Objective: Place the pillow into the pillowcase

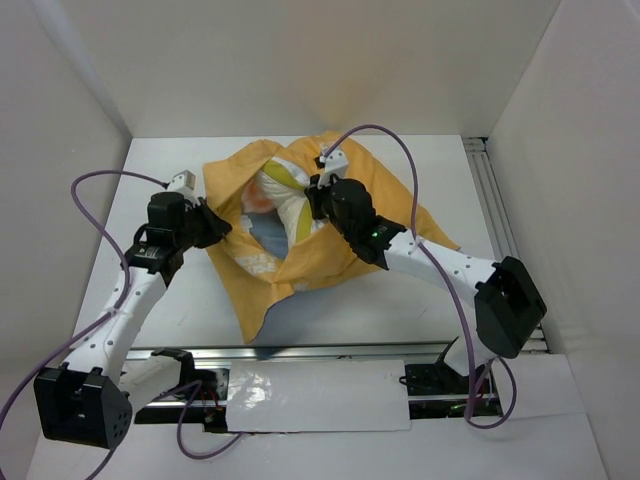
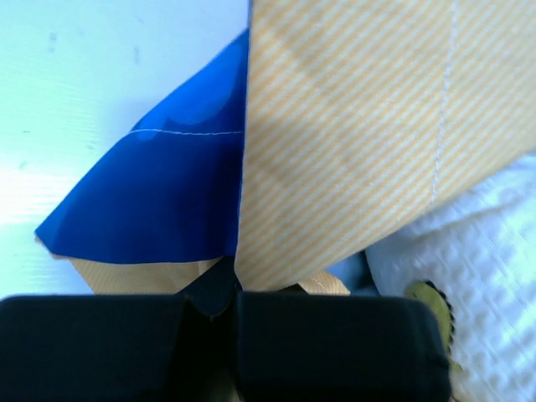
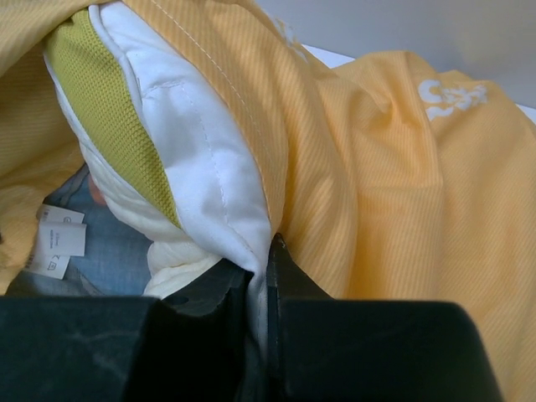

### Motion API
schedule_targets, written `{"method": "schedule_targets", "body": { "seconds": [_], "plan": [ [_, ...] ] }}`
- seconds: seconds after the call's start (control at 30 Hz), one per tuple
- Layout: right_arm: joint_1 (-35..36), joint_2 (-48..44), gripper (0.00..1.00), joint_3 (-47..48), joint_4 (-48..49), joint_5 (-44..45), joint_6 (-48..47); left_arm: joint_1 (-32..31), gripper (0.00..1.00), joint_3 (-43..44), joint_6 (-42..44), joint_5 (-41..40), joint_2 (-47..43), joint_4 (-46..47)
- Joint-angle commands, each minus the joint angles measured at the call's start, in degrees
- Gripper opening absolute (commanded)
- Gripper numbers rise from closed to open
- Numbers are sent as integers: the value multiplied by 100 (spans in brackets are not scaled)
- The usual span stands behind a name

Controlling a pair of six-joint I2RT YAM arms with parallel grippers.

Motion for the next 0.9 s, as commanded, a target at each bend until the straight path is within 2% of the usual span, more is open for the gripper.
{"method": "schedule_targets", "body": {
  "seconds": [0.0, 0.17, 0.37, 0.47, 0.53, 0.63, 0.77, 0.87],
  "plan": [
    [-424, 350, 0, -77, -602, 920, -159, 384, 0, 112, 435, 623, -295, 127],
    [-319, 754, 0, -77, -190, 489, 113, 332, 0, 112, 312, 1503, -234, 285],
    [165, 1579, 0, 370, -259, 691, 52, 270, 0, 419, 233, 2110, -110, 215],
    [165, 1826, 0, 485, -417, 691, 280, 209, 0, 621, 233, 2111, -233, 92],
    [226, 2072, 0, 485, -417, 770, 281, 209, 0, 762, 233, 1997, -434, -13],
    [340, 2503, 0, 634, -715, 1243, 281, 209, 0, 1349, 162, 973, -567, -426],
    [551, 2934, 0, 845, -866, 1622, 281, 261, 0, 2167, 110, 162, -445, -1085],
    [552, 3198, 0, 1134, -1216, 1737, 360, 314, 0, 2598, 110, -51, -392, -1437]
  ]
}}
